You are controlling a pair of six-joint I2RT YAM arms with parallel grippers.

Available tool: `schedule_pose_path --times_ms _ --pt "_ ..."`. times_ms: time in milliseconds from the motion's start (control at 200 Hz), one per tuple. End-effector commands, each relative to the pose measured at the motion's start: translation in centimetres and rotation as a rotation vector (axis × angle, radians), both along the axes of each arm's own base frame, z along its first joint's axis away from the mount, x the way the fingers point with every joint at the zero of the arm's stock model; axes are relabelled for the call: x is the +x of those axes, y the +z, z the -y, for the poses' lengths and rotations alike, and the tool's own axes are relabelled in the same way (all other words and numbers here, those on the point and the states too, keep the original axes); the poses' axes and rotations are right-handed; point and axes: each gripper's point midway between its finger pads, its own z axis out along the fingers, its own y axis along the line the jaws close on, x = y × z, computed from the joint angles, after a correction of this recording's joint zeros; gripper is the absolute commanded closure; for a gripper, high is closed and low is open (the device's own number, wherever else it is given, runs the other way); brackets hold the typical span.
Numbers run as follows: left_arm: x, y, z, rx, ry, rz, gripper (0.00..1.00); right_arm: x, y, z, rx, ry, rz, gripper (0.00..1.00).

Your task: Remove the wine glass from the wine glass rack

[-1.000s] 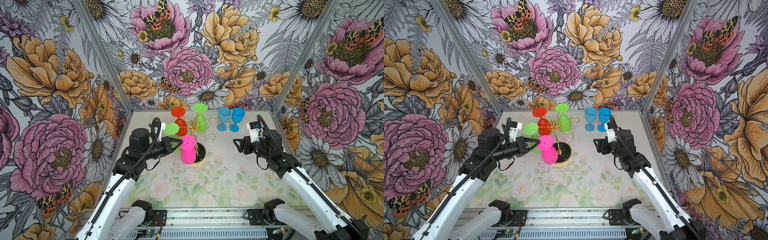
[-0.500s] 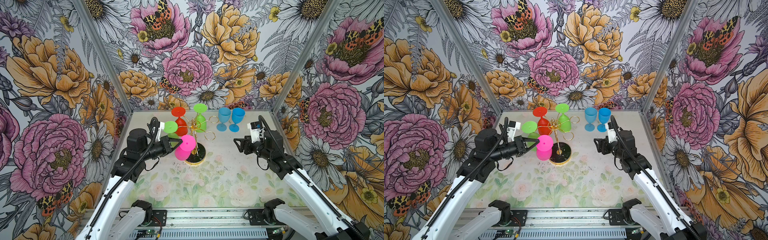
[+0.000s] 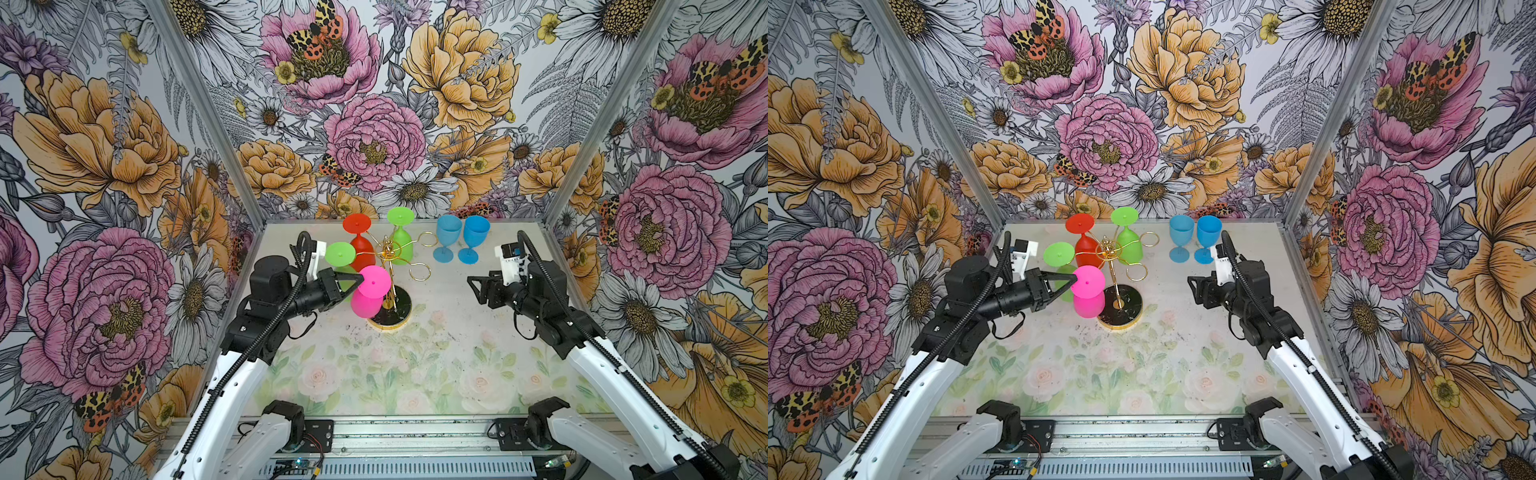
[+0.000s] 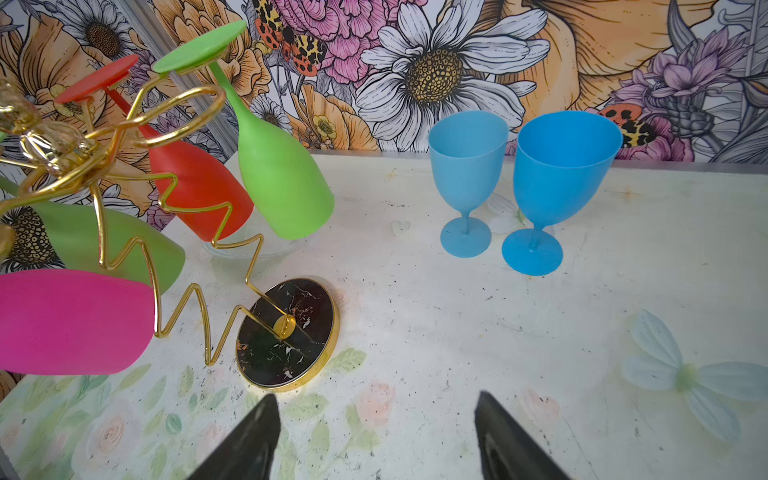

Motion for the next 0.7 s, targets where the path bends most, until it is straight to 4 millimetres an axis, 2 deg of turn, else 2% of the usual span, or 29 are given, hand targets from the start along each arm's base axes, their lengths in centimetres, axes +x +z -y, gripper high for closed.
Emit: schedule_pose_path --times_ms 0,215,696 --pt "0.3 1.5 0.3 -0.044 -0.019 0.027 1.0 0.0 1.0 -0.1 0.017 -0.006 0.035 0.26" --pt "1.0 2.5 0.4 -0.092 -0.023 0.033 1.0 -0.1 1.0 -0.1 0.018 -0.003 0.036 0.26" --pt "2.8 2.3 0.5 -0.111 -0.009 0.002 1.0 -0.6 1.4 0.0 0.024 -0.001 0.054 0.26"
